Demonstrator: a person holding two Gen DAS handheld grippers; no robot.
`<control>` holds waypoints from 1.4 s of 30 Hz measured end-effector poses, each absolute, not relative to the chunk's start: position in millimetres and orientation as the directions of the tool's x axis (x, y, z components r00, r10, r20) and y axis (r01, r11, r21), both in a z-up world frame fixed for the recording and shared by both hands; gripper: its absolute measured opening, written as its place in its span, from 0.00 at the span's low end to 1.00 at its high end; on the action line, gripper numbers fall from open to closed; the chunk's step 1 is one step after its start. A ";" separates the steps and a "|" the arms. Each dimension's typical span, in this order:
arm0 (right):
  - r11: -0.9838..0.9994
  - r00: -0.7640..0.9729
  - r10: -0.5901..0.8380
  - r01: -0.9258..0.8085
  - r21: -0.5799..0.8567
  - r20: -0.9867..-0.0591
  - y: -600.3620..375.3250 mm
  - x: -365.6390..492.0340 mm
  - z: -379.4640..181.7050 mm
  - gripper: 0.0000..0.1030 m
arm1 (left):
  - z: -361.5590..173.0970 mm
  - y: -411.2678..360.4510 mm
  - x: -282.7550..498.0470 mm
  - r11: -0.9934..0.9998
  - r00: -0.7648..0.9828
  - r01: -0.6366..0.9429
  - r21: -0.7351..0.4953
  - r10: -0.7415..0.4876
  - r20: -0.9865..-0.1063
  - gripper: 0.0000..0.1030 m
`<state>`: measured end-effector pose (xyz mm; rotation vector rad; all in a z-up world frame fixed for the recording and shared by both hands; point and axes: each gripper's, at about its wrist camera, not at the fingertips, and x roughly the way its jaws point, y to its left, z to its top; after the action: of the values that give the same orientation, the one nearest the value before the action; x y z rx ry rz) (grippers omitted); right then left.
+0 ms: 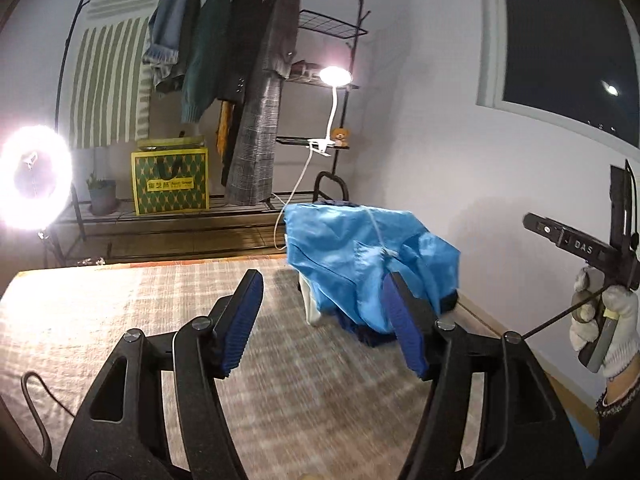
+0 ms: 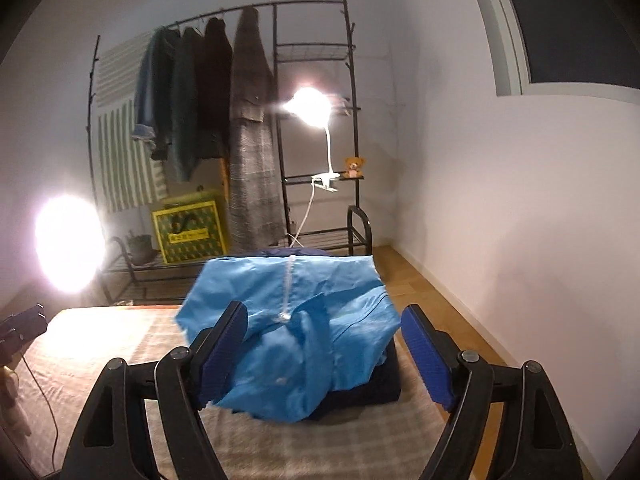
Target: Fold large clothes
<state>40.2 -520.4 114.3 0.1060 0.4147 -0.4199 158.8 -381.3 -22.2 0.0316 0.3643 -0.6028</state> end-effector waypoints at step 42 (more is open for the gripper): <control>0.896 0.799 -0.402 0.444 -0.011 -0.448 -356.4 -30.7 97.3 1.00 | -53.1 -279.0 69.3 0.816 0.741 0.578 -0.013 -0.532 -0.410 1.00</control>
<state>-30.7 -356.4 97.3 0.0963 0.4590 -0.4547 69.3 -279.0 -53.1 0.1179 0.4125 -0.6100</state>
